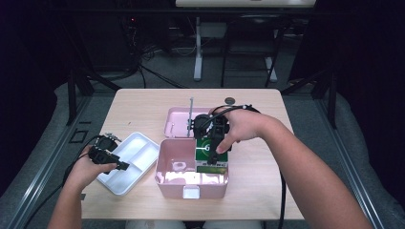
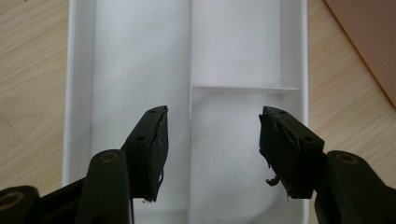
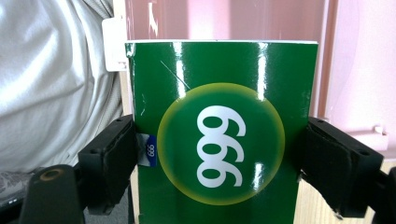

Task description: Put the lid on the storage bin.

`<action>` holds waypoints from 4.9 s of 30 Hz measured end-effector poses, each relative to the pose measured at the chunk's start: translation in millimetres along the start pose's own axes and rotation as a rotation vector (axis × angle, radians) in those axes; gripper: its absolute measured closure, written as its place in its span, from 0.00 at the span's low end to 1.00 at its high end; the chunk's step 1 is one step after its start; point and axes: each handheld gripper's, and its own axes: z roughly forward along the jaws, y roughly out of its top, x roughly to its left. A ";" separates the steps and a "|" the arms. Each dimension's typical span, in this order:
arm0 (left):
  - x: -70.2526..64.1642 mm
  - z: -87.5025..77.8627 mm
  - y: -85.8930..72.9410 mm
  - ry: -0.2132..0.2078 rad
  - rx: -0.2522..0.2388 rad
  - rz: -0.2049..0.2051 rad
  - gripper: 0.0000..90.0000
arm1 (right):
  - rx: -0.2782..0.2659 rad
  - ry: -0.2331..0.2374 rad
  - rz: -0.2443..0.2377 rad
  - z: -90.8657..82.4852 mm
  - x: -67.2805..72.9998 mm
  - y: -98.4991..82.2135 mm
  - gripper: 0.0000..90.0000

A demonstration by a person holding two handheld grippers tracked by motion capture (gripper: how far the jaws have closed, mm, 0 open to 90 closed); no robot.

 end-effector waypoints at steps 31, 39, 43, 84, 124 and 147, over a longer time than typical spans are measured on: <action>0.6 3.0 -0.6 -0.001 0.013 -0.002 0.47 | 0.016 -0.032 -0.001 71.7 -9.4 -6.0 0.18; 0.9 3.7 -0.9 -0.002 0.017 -0.002 0.48 | 0.026 -0.024 -0.002 90.2 -12.4 -7.9 0.18; 0.6 4.1 -0.7 -0.002 0.014 -0.003 0.48 | 0.026 -0.022 0.006 96.1 -14.0 -9.1 0.18; 1.0 6.3 -2.3 -0.007 0.026 -0.004 0.48 | -0.048 -0.077 0.066 59.0 -3.2 -29.5 0.16; 1.5 9.8 -1.2 0.006 0.030 -0.005 0.51 | -0.110 -0.178 0.416 60.6 -12.5 -128.9 0.21; 5.0 7.2 -2.9 0.029 0.001 -0.027 0.60 | -0.448 -0.329 0.837 125.6 -2.6 -164.4 0.28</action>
